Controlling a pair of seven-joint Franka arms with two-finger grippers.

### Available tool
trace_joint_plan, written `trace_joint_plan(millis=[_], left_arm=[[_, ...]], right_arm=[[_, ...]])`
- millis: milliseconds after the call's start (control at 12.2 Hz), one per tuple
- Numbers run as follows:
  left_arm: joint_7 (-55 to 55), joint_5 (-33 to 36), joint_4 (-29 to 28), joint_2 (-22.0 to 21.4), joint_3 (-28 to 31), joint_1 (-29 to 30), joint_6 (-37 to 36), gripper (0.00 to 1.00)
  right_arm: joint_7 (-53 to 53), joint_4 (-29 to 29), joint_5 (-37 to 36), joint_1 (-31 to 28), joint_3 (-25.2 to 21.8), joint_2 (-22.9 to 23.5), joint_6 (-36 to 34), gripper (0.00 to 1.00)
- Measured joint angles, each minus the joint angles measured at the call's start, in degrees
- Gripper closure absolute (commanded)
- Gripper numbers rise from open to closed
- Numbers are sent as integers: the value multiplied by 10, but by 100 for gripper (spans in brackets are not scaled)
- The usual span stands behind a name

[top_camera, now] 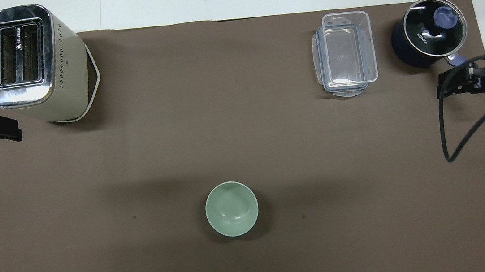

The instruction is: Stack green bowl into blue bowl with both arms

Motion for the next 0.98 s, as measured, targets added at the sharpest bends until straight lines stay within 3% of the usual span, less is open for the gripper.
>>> trace_joint_plan(millis=[982], left_arm=[[0, 0, 0, 0, 0, 0, 0, 0]], right_arm=[[0, -39, 3, 0, 0, -14, 12, 0]])
